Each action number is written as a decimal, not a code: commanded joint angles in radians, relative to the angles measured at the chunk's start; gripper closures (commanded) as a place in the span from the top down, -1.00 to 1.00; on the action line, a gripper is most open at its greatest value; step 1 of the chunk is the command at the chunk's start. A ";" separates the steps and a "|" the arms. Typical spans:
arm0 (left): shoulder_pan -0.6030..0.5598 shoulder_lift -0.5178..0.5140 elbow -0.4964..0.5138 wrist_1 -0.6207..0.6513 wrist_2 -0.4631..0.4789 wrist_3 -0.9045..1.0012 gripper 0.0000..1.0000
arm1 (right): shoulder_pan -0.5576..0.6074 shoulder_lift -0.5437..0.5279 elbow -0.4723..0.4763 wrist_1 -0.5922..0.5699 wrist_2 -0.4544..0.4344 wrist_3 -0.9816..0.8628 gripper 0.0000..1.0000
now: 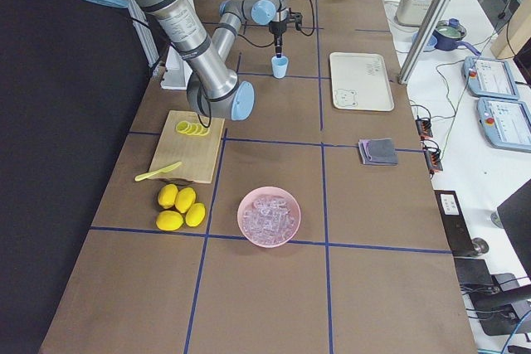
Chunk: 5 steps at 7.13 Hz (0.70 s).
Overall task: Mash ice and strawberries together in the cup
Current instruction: 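Carry the ice cube over the light-blue cup and release it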
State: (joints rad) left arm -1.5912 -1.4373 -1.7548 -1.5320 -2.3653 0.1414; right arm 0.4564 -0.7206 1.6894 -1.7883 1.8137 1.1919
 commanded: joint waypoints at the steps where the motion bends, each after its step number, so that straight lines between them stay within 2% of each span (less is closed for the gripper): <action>1: 0.000 0.000 -0.005 0.000 0.000 0.001 1.00 | -0.001 0.003 -0.002 0.015 -0.005 0.012 -0.93; 2: -0.001 0.000 -0.006 0.000 -0.002 0.001 1.00 | -0.004 0.001 -0.001 0.020 -0.016 0.015 -0.79; 3: -0.001 0.000 -0.006 0.000 -0.002 0.001 1.00 | -0.008 0.001 -0.001 0.020 -0.019 0.015 0.17; 4: 0.000 0.000 -0.006 0.000 -0.002 0.001 1.00 | -0.012 0.001 -0.001 0.021 -0.025 0.015 0.98; 5: -0.001 0.000 -0.006 0.000 -0.002 0.003 1.00 | -0.012 0.000 -0.002 0.050 -0.022 0.014 0.99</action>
State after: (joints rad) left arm -1.5916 -1.4373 -1.7609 -1.5324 -2.3669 0.1430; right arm 0.4465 -0.7198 1.6887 -1.7604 1.7921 1.2066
